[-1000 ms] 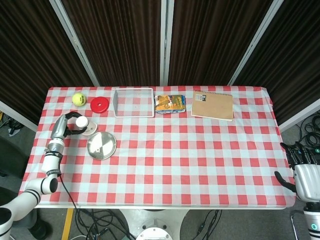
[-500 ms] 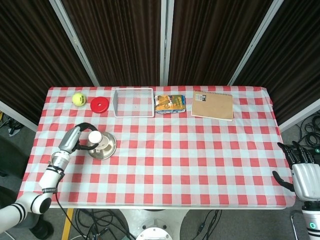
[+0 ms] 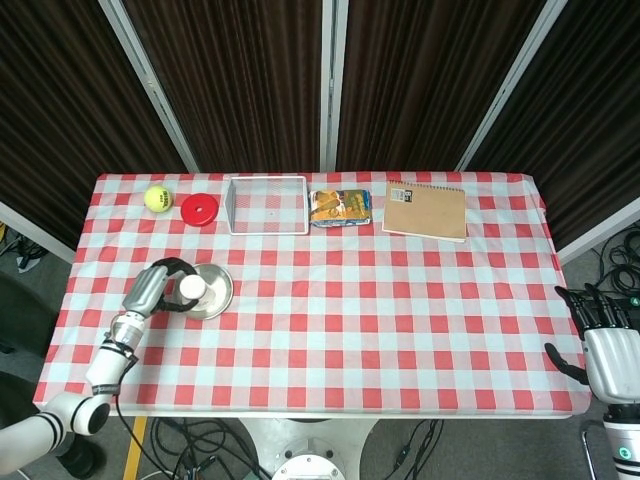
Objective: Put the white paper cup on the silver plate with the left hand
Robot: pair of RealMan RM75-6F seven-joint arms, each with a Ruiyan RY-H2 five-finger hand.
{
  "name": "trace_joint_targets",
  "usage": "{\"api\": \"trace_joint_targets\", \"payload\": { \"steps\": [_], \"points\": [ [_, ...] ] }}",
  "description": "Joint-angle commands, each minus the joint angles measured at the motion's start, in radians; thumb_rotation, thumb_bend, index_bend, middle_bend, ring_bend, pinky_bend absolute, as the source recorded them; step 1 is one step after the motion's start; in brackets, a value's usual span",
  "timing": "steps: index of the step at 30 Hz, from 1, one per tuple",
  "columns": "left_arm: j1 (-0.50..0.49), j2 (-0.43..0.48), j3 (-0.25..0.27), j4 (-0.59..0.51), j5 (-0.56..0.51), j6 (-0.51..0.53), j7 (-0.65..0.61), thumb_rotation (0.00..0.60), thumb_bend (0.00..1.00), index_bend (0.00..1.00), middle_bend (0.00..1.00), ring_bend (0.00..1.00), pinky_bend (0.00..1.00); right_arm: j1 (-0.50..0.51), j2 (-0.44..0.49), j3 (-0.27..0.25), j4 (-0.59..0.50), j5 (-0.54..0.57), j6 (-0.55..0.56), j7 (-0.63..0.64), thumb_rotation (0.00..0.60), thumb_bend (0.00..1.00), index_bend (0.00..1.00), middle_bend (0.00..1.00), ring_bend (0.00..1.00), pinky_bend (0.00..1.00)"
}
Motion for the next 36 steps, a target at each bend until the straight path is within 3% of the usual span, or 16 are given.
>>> {"api": "trace_joint_targets", "payload": {
  "steps": [1,11,24,32,36],
  "points": [
    [-0.008,-0.031,-0.015,0.049,-0.016,-0.004,-0.029,0.6,0.31,0.52,0.4,0.2,0.17,0.0,-0.001,0.0,0.001,0.001,-0.001,0.001,0.6,0.16,0.14,0.22,0.07,0.17],
    [-0.036,-0.077,-0.052,0.143,-0.042,-0.016,-0.073,0.6,0.31,0.52,0.4,0.2,0.17,0.003,0.001,-0.002,0.003,0.0,-0.006,0.006,0.6,0.16,0.14,0.22,0.07,0.17],
    [-0.036,-0.002,0.014,0.001,0.027,-0.022,-0.067,0.6,0.31,0.52,0.4,0.2,0.17,0.0,-0.003,-0.002,0.013,0.003,-0.003,0.017,0.6,0.16,0.14,0.22,0.07,0.17],
    [-0.047,-0.048,-0.038,0.107,-0.063,-0.053,-0.027,0.6,0.31,0.52,0.4,0.2,0.17,0.002,-0.004,-0.002,0.016,0.003,-0.005,0.021,0.6,0.16,0.14,0.22,0.07,0.17],
    [-0.042,-0.046,-0.044,0.097,-0.069,-0.049,-0.037,0.6,0.31,0.52,0.4,0.2,0.17,0.001,-0.004,-0.004,0.017,0.001,-0.006,0.023,0.6,0.16,0.14,0.22,0.07,0.17]
  ]
}}
